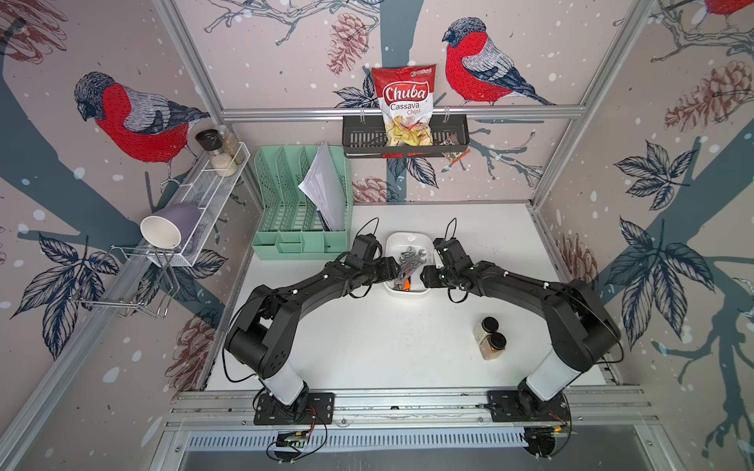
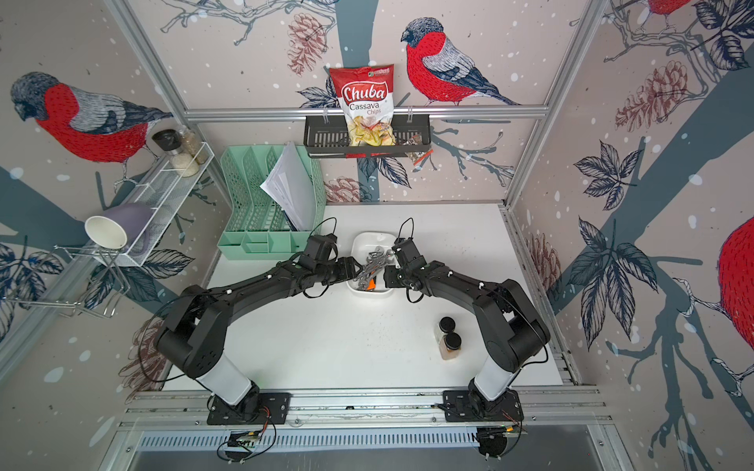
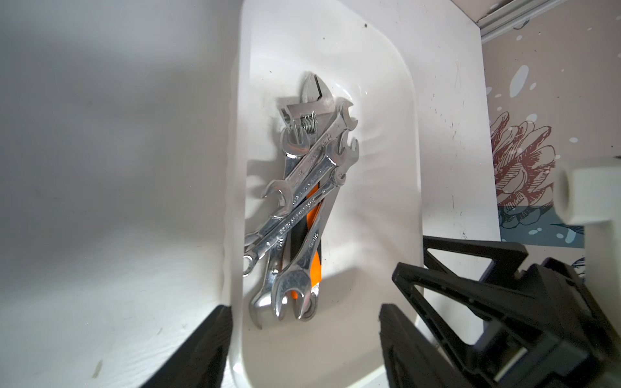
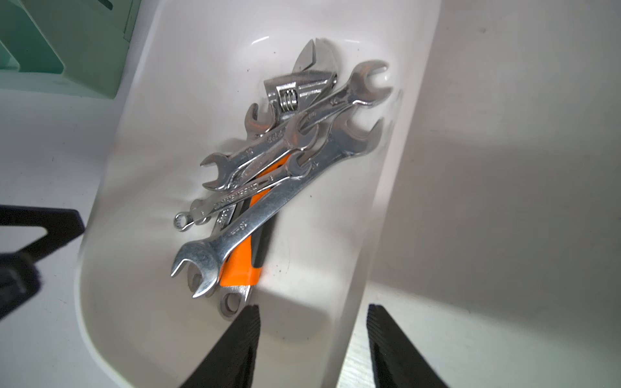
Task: Take out the wrench from the storage box
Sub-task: Move the storage box to the center of the board.
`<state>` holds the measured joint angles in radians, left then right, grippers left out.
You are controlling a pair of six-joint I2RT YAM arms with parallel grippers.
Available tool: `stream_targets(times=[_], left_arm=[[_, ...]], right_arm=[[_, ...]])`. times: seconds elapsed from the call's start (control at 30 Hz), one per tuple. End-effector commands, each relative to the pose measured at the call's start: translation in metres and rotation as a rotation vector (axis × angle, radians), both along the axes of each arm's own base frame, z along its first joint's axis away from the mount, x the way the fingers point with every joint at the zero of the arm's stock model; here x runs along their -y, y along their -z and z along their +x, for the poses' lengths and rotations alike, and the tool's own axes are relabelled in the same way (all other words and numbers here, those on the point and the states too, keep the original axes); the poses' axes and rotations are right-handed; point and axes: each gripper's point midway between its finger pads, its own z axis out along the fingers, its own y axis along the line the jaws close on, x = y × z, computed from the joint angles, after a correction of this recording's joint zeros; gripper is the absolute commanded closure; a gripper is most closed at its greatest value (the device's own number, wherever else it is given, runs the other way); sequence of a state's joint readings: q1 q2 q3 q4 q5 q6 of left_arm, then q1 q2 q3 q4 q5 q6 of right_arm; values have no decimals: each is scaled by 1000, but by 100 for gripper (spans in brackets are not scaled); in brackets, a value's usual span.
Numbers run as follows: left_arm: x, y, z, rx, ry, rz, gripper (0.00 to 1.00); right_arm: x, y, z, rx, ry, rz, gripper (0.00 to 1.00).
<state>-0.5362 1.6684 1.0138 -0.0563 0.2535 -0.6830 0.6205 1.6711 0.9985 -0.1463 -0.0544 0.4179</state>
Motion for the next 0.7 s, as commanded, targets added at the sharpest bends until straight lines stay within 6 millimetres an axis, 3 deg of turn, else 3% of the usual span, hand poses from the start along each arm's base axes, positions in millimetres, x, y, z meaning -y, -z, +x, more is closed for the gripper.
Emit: stream_targets(times=[0.0, 0.67], left_arm=[[12, -4, 7, 10, 19, -37, 28], [49, 4, 50, 7, 38, -46, 28]], right_arm=[[-8, -8, 12, 31, 1, 39, 42], [18, -2, 70, 57, 66, 11, 43]])
